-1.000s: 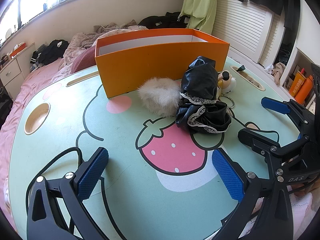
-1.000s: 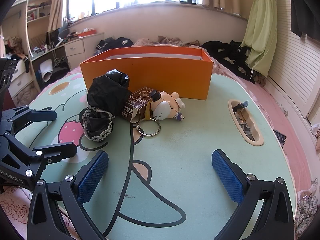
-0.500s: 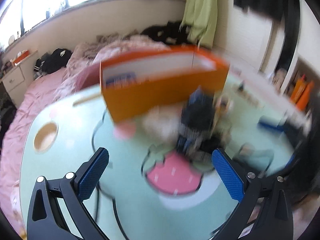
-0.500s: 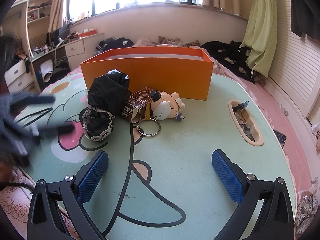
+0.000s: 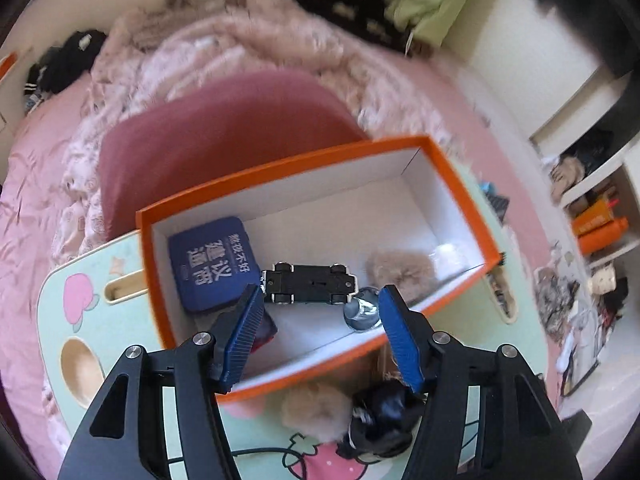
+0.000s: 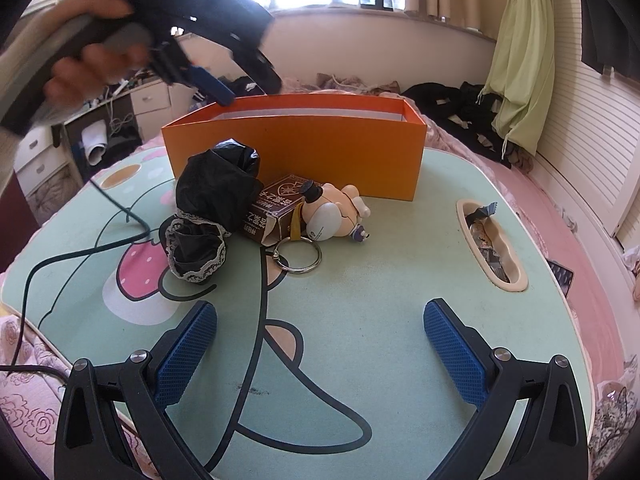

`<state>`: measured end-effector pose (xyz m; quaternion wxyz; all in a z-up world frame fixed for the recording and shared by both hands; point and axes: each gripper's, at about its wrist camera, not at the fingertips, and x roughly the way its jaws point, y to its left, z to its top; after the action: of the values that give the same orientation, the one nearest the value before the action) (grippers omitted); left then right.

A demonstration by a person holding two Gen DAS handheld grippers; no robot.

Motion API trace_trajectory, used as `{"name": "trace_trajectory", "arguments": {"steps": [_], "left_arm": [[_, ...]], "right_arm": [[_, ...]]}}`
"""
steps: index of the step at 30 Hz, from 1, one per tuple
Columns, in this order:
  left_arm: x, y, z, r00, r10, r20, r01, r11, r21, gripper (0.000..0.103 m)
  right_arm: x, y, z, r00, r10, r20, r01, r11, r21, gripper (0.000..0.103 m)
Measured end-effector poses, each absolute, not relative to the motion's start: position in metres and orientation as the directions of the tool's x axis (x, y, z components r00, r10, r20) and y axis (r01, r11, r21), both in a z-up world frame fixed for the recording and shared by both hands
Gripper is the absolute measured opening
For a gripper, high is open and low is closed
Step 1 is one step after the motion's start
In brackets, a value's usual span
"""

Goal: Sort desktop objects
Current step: 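Reach into the box and grasp the dark green toy car with the left gripper, then lift the toy car out and set it on the desk with the left gripper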

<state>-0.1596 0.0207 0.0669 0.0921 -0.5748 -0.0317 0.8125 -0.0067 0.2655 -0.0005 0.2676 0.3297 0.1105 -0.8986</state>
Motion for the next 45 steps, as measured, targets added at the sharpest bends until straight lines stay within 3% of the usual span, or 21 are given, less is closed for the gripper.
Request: {"name": "trace_trajectory", "arguments": {"steps": [8, 12, 18, 28, 32, 38, 45], "left_arm": [[-0.183, 0.039, 0.033, -0.236, 0.087, -0.968, -0.092, -0.994, -0.067, 0.065], [-0.19, 0.043, 0.023, -0.24, 0.017, -0.971, -0.077, -0.997, 0.001, 0.082], [-0.194, 0.051, 0.024, -0.261, 0.087, -0.961, -0.135, -0.989, -0.053, 0.073], [-0.189, 0.043, 0.037, -0.313, 0.148, -0.938, -0.133, -0.985, -0.111, 0.073], [-0.17, 0.032, 0.072, -0.401, 0.228, -0.887, -0.153, -0.972, -0.18, 0.073], [-0.099, 0.017, 0.11, -0.533, 0.264, -0.804, -0.228, -0.96, -0.164, 0.073], [-0.029, 0.001, 0.058, -0.528, 0.289, -0.798, -0.195, -0.956, -0.218, 0.073]], "right_arm": [[-0.007, 0.264, 0.0, -0.64, -0.409, -0.65, 0.555, -0.832, -0.022, 0.103], [-0.008, 0.261, 0.001, -0.64, -0.41, -0.65, 0.555, -0.831, -0.022, 0.103], [-0.007, 0.257, 0.001, -0.64, -0.412, -0.648, 0.555, -0.832, -0.02, 0.103], [-0.006, 0.257, 0.0, -0.641, -0.412, -0.648, 0.555, -0.832, -0.02, 0.103], [-0.006, 0.257, 0.0, -0.641, -0.412, -0.648, 0.555, -0.832, -0.02, 0.103], [-0.005, 0.257, -0.001, -0.641, -0.411, -0.648, 0.554, -0.832, -0.021, 0.103], [-0.005, 0.256, -0.001, -0.641, -0.41, -0.648, 0.554, -0.832, -0.021, 0.103]]}}
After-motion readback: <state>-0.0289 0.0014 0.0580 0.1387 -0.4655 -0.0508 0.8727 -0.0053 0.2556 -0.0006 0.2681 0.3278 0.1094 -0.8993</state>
